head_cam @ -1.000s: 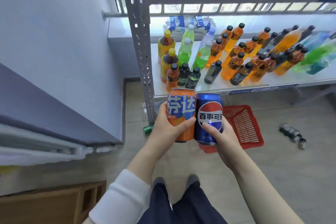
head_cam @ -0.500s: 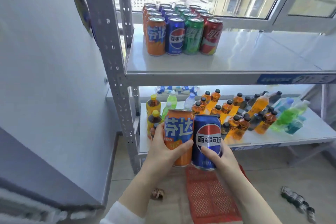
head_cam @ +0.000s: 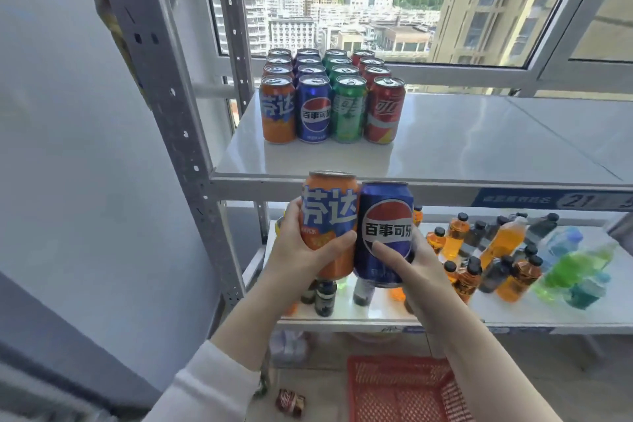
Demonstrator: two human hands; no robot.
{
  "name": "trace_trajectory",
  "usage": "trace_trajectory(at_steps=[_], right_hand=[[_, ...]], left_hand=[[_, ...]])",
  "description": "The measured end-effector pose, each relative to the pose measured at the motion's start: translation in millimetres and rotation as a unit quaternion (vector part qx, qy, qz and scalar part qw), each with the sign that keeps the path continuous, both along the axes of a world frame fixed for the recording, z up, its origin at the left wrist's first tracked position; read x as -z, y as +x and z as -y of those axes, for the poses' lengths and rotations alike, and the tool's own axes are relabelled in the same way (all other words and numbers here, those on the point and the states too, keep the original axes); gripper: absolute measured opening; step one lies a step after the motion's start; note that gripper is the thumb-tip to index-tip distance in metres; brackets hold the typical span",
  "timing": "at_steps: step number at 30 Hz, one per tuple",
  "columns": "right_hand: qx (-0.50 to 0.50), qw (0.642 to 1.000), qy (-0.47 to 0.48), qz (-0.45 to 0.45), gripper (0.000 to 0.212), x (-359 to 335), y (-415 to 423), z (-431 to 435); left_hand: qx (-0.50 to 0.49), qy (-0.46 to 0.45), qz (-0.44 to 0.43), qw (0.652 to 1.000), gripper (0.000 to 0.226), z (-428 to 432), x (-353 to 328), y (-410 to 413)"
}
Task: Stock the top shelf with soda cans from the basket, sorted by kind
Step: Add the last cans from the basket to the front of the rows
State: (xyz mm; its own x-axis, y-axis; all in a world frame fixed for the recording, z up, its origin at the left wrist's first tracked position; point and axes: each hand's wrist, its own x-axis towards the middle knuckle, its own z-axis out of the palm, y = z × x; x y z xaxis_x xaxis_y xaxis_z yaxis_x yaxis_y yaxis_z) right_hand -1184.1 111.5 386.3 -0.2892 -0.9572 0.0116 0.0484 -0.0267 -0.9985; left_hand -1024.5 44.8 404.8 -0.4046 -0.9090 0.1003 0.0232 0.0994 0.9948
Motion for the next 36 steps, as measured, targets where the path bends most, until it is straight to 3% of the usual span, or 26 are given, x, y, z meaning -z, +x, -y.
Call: trace_trajectory(at_steps=[3, 11, 14, 18, 22, 27, 33, 36], right_hand=[[-0.005, 1.000, -0.022, -0.005, 0.055, -14.9, -2.4, 27.4], [-0.021, 0.996, -0.069, -0.043, 0.042, -52.1, 3.0, 105.7], [-0.024, 0.995, -0.077, -0.050, 0.050, -56.7, 5.9, 132.0], [-0.023, 0.994, -0.076, -0.069, 0.042, -52.7, 2.2, 158.1], [-0.032, 0.993, -0.067, -0.089, 0.053, -44.4, -2.6, 175.4], [-0.031, 0.989, -0.056, -0.137, 0.084, -38.0, -3.6, 194.3], [-0.013, 0.982, -0.075, -0.176, 0.086, -30.4, 1.8, 210.4], [0.001, 0.980, -0.089, -0.179, 0.077, -27.8, 3.1, 214.2]], left_hand=[[-0.010, -0.014, -0.003, 1.000, 0.079, 24.1, -13.4, -1.9], [-0.031, -0.097, -0.017, 0.995, 0.060, 104.7, -41.1, 6.1], [-0.037, -0.117, -0.010, 0.992, 0.062, 129.6, -43.9, 8.1], [-0.062, -0.132, 0.009, 0.989, 0.071, 154.9, -36.7, 7.5], [-0.087, -0.131, 0.022, 0.987, 0.073, 169.0, -26.7, 6.9], [-0.097, -0.107, -0.003, 0.990, 0.069, 180.3, -17.8, 6.5], [-0.117, -0.102, 0.019, 0.988, 0.071, 194.3, -13.6, 13.5], [-0.119, -0.109, 0.032, 0.986, 0.072, 198.0, -12.9, 13.0]])
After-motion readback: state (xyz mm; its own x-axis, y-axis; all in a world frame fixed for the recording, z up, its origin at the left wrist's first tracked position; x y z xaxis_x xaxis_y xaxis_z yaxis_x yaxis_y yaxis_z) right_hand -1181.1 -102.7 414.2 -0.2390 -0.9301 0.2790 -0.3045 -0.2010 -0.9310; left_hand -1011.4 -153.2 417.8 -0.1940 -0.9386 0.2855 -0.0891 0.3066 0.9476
